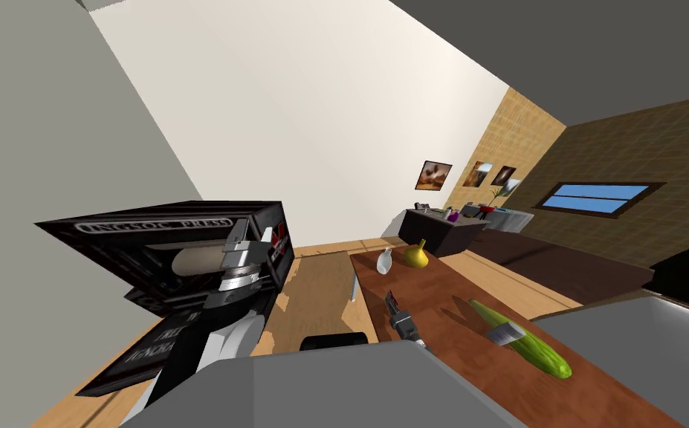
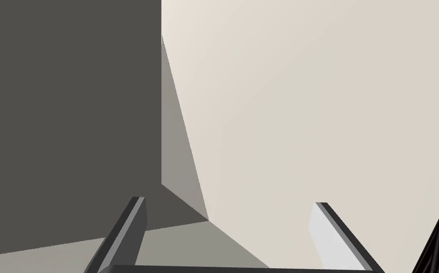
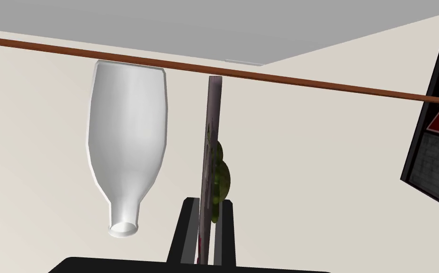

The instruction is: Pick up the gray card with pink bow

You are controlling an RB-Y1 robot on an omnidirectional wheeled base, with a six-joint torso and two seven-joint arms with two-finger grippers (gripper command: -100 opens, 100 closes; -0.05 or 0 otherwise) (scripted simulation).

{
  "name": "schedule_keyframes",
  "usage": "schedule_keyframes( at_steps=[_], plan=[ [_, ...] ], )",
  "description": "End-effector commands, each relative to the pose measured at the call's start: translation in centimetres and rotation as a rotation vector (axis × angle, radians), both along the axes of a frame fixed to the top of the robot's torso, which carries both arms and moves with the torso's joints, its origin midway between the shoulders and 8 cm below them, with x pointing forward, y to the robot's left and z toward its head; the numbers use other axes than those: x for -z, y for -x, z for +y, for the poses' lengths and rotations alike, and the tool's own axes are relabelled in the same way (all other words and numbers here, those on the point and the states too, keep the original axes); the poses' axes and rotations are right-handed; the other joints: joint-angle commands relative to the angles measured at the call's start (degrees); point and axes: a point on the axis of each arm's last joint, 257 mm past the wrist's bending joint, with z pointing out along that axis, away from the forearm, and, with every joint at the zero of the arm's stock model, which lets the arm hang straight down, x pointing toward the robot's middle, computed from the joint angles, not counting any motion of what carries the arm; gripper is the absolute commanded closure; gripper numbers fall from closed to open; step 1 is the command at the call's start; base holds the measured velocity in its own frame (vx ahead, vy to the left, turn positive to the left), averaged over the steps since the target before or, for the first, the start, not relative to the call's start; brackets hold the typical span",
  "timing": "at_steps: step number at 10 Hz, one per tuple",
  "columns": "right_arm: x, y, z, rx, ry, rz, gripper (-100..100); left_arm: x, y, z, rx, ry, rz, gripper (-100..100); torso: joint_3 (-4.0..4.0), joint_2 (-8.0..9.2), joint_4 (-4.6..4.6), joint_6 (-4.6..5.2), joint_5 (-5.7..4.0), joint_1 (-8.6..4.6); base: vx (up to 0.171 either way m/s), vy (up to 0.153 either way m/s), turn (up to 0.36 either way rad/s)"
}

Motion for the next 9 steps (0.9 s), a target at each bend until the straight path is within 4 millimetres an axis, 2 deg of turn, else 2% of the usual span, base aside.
schedule_keyframes(
  at_steps=[1, 2, 3, 4, 5, 7, 8, 9],
  plan=[
    [0.5, 0.5, -0.9, 0.022, -0.002, 0.016, 100, 0.0, 0.0, 0.0, 0.0, 0.0, 0.0, 0, 0.0, 0.0, 0.0, 0.0, 0.0, 0.0, -0.077, 0.037, 0.146],
    [-0.6, -0.6, -2.8, 0.05, 0.001, -0.017, 100, 0.0, 0.0, 0.0, 0.0, 0.0, 0.0, 0, 0.02, 0.08, -0.04, 0.06, -0.02, -0.01, -0.106, 0.038, 0.249],
    [0.5, 0.3, -3.0, 0.061, -0.004, 0.015, 100, 0.0, 0.0, 0.0, 0.0, 0.0, 0.0, 0, 0.07, 0.15, 0.0, 0.0, -0.01, -0.05, -0.078, 0.037, 0.133],
    [-0.5, -0.7, -5.0, 0.092, -0.003, -0.014, 100, 0.0, 0.0, 0.0, 0.0, 0.0, 0.0, 0, 0.04, 0.1, -0.04, 0.05, -0.02, -0.08, -0.103, 0.058, 0.247],
    [-0.3, -0.6, -6.9, 0.133, -0.011, -0.008, 100, 0.0, 0.0, 0.0, 0.0, 0.0, 0.0, 0, 0.05, 0.12, -0.02, -0.05, -0.05, -0.05, -0.149, 0.104, 0.387],
    [0.2, 0.0, -7.1, 0.143, -0.014, 0.009, 100, 0.0, 0.0, 0.0, 0.0, 0.0, 0.0, 0, 0.1, 0.2, 0.0, -0.01, -0.05, 0.04, -0.067, 0.059, 0.042],
    [-0.9, -0.9, -8.9, 0.176, -0.017, -0.023, 100, 0.0, 0.0, 0.0, 0.0, 0.0, 0.0, 0, -0.02, 0.0, -0.05, 0.0, -0.09, -0.16, -0.056, 0.043, 0.256],
    [-1.2, -1.2, -8.9, 0.172, -0.016, -0.032, 100, 0.0, 0.0, 0.0, 0.0, 0.0, 0.0, 0, -0.01, -0.02, 0.0, -0.13, -0.11, -0.17, -0.058, 0.035, 0.152]
  ],
)
